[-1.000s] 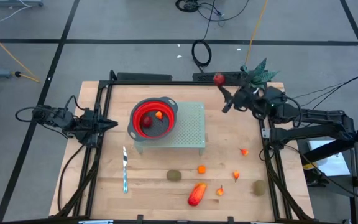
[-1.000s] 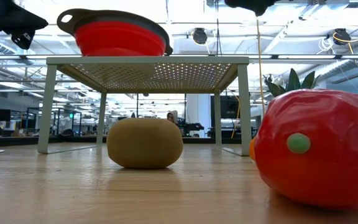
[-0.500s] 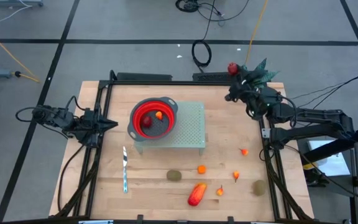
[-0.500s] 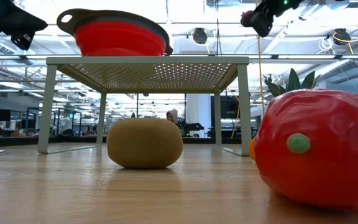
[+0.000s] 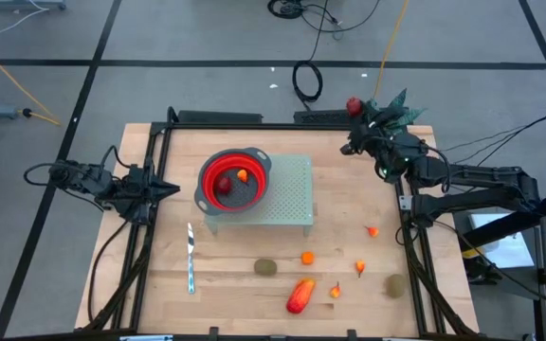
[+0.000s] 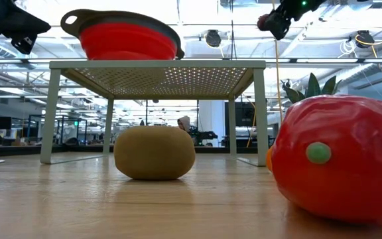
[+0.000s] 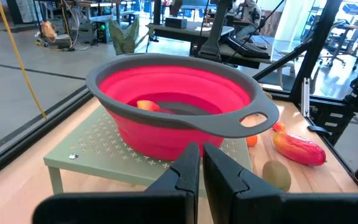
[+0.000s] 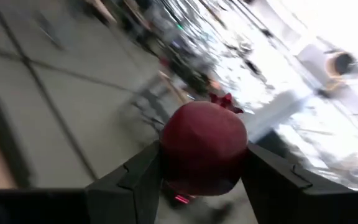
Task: Pick & Place Fruit
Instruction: Put the pomegranate into the strainer bowl on the shelf
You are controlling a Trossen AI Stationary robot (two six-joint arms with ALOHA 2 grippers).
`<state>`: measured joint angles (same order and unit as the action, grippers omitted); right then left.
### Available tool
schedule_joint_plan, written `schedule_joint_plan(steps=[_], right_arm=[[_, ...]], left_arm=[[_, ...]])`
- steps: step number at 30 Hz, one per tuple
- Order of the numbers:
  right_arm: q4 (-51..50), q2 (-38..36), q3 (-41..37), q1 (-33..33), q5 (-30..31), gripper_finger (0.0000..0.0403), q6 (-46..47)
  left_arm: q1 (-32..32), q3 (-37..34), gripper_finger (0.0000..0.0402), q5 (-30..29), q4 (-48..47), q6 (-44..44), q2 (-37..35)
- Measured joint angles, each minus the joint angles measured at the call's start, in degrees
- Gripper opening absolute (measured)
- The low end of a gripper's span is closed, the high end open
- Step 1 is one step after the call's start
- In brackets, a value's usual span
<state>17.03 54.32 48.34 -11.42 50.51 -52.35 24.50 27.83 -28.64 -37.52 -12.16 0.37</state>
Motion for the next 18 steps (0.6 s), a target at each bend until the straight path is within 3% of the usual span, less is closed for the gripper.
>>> schedule_joint_plan(steps=[10, 18], right_arm=[[-4.87, 0.18, 0.00, 0.00, -28.40, 0.0182, 37.16], [-4.89, 0.29, 0.00, 0.00, -48.42, 0.0185, 59.65]], left_arm=[[0.00, 0.00, 0.0019, 0.00, 0.00, -0.11, 0.01], [0.01, 0.00, 0.0019, 0.00, 0.00, -0.09, 0.01]])
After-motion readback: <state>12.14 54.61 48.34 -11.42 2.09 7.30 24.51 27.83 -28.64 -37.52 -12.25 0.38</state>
